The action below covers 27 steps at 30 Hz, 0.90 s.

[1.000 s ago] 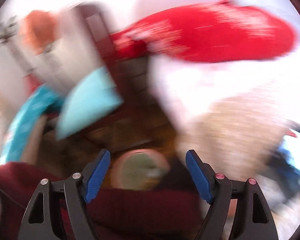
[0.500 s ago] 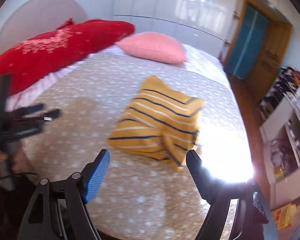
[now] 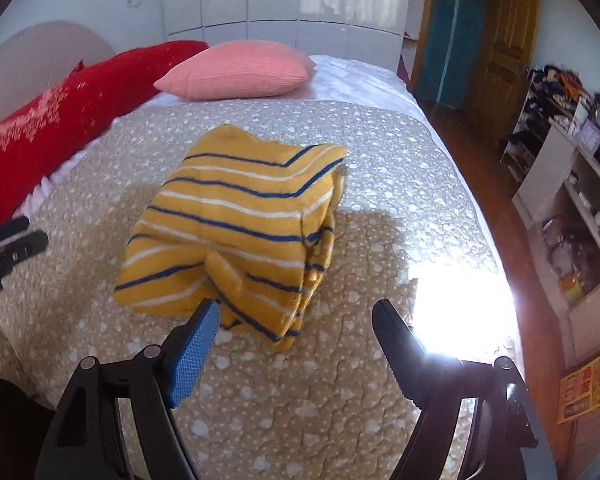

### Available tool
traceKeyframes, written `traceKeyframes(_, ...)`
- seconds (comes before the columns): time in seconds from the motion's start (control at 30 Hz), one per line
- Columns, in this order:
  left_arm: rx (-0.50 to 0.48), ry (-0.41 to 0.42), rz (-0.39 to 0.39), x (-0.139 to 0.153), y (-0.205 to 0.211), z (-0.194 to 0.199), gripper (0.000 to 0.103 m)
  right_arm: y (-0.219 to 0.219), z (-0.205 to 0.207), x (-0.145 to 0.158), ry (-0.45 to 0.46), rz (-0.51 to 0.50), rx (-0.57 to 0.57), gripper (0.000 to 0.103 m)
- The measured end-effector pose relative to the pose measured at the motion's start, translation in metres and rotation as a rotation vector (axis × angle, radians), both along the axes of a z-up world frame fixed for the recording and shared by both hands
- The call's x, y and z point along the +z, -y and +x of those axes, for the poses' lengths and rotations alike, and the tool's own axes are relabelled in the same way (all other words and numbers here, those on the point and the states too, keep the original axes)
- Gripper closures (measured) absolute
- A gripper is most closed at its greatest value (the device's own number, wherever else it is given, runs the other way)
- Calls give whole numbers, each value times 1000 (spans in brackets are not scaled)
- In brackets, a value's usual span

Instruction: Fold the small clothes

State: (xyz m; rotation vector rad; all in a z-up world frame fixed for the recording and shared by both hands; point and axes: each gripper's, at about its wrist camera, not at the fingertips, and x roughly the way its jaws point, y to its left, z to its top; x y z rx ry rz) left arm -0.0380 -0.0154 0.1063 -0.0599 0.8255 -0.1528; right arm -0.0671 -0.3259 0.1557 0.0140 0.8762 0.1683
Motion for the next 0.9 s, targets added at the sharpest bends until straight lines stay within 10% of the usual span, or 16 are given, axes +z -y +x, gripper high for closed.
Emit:
traceKeyframes(0.47,-212,-370,-296,-103,46,150,2,42,168,-108,-205,603,-119,17)
traceKeyframes(0.57,-224,-368,-398,-92,34,152,45,27,182,-106,-222,683,-74,48)
traceKeyframes(0.77,-177,-282,-362,-51,3,152,52,-1,184,-51,-79,737,54,55)
traceKeyframes(0.9,-7,-271,-133,-64,-11,156,40,-20,190,-60,-86,459,-59,35)
